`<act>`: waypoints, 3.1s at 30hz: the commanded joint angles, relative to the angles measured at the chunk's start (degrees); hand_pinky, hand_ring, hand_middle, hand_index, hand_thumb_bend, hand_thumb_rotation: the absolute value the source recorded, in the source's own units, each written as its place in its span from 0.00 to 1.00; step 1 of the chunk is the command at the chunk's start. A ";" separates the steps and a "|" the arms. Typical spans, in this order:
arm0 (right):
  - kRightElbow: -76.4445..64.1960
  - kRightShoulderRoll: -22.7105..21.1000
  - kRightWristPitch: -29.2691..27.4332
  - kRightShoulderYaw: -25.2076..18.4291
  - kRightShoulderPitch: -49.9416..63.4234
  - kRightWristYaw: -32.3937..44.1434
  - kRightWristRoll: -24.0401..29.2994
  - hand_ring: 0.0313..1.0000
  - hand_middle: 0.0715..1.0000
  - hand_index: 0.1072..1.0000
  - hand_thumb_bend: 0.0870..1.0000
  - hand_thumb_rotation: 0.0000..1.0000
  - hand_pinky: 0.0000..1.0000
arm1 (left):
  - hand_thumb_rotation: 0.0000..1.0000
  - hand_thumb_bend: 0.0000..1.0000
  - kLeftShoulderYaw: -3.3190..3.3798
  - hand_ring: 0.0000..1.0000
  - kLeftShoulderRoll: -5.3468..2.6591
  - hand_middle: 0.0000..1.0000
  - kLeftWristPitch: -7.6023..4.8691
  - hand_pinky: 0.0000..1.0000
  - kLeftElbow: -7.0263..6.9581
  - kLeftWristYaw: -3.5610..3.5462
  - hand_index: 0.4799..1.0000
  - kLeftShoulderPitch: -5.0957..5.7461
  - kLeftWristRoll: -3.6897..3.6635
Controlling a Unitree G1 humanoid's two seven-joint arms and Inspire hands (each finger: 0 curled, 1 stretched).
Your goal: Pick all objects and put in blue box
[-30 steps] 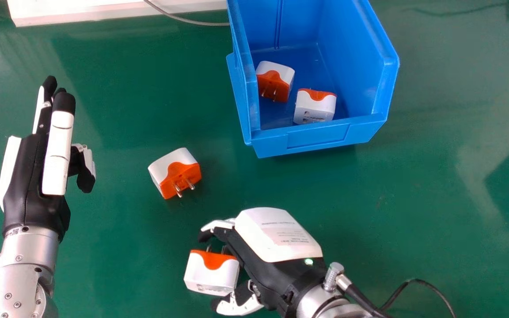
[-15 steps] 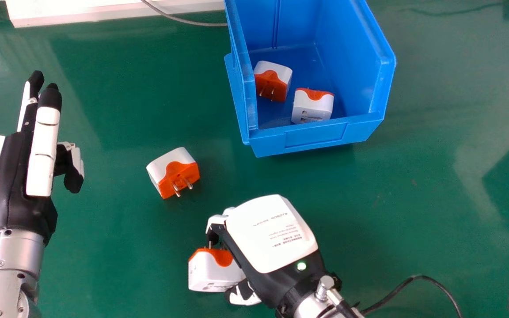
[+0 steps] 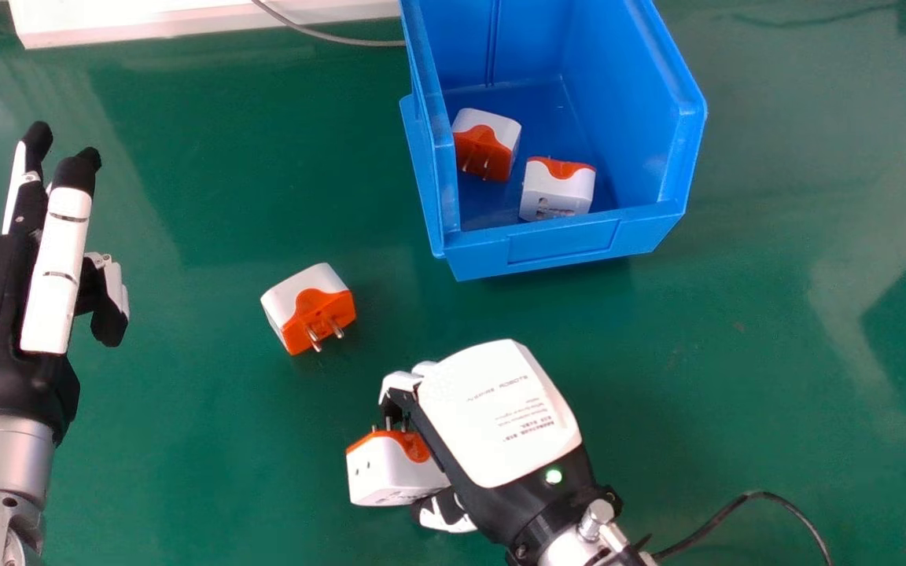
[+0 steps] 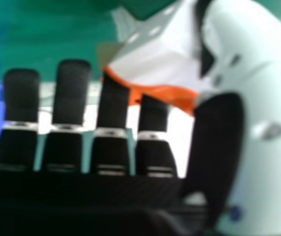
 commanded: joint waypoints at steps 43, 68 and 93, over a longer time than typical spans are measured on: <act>-27.35 6.91 6.17 -3.90 11.06 10.59 0.41 0.41 0.48 0.49 0.44 0.00 0.33 | 0.55 0.44 4.46 0.88 2.74 0.87 3.00 0.79 -5.39 -3.79 0.84 2.35 -2.86; -26.12 6.87 6.70 -4.35 11.93 11.73 2.73 0.43 0.51 0.46 0.44 0.00 0.34 | 0.49 0.45 4.79 0.89 2.57 0.86 3.21 0.83 -5.67 -3.94 0.81 2.48 -3.37; -31.02 -0.70 2.79 -9.55 5.34 37.08 5.49 0.79 0.81 0.74 0.79 0.00 0.67 | 0.43 0.40 4.12 0.89 1.66 0.86 3.49 0.83 -7.05 -3.69 0.80 2.97 -3.94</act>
